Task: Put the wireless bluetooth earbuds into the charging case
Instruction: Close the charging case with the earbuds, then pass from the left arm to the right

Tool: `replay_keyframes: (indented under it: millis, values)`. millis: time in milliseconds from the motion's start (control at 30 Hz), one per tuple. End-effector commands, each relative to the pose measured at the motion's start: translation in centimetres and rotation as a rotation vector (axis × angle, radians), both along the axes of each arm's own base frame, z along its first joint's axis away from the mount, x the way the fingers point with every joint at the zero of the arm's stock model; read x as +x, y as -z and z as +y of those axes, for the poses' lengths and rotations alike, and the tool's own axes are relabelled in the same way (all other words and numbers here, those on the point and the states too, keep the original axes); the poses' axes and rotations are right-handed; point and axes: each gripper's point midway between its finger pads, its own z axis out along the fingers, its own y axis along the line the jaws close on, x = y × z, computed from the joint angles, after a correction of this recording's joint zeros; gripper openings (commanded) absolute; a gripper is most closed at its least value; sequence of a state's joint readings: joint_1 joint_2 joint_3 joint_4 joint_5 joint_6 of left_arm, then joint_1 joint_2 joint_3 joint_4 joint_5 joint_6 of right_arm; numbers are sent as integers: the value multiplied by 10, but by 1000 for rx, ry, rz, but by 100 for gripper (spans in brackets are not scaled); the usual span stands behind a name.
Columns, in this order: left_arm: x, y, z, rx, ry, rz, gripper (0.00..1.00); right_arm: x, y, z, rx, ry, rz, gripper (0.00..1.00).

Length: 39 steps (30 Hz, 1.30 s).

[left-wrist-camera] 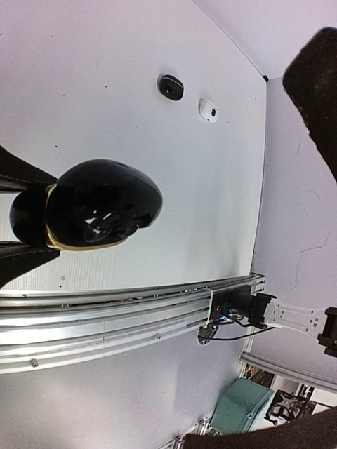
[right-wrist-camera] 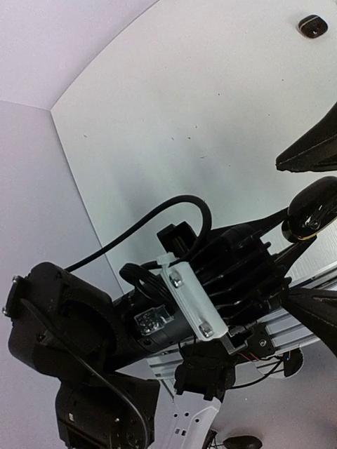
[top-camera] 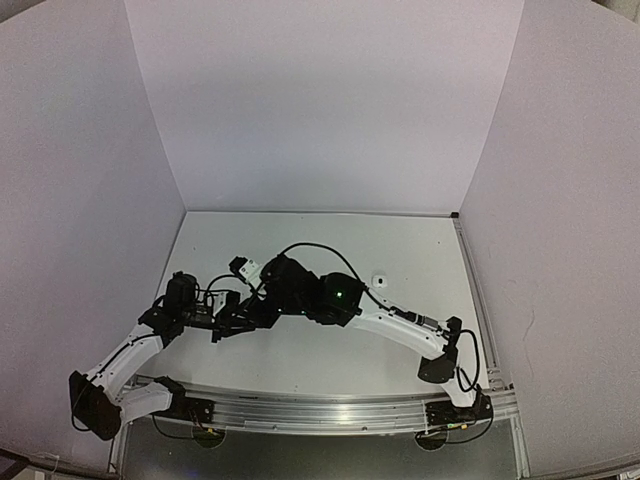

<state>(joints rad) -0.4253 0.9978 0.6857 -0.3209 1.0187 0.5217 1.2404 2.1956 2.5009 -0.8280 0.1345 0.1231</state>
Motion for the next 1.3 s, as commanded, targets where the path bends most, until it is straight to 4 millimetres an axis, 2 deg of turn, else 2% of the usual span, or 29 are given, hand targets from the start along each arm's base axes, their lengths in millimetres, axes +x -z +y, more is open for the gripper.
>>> replay_keyframes:
  millis: [0,67,200,333,433,533,667,700,767,867,1033,1100,1200,1267]
  values:
    - [-6,-4,1,-8,24,-65,0,38,-49,-25,148,205,-4,50]
    - [-2,-4,2,-1,6,-108,0,51,-29,-36,120,302,31,49]
    - [10,-12,4,-18,-66,-190,0,51,20,-30,46,329,113,47]
    - [21,-24,5,-59,-150,-173,0,36,39,-17,21,250,183,46]
    - [34,-23,6,-59,-219,-99,0,23,45,-20,0,200,221,46]
    - [40,-27,5,-104,-233,8,0,19,40,-33,-4,201,227,48]
    - [49,-37,6,-221,-196,265,0,37,17,-66,52,246,277,58]
    - [55,-47,8,-277,-193,312,0,43,11,-73,78,245,295,60]
    - [67,-57,12,-369,-198,410,0,45,-2,-77,122,198,307,64]
    - [75,-71,13,-457,-192,450,0,46,-19,-74,218,98,306,65]
    - [65,-90,5,-486,-127,392,0,71,-20,-69,404,56,372,65]
    - [61,-92,1,-488,-109,407,0,73,-17,-55,410,5,386,64]
    - [54,-96,-6,-491,-74,410,0,68,-20,-33,426,-99,429,73]
    - [51,-97,-9,-491,-60,404,0,67,-20,-26,431,-135,443,74]
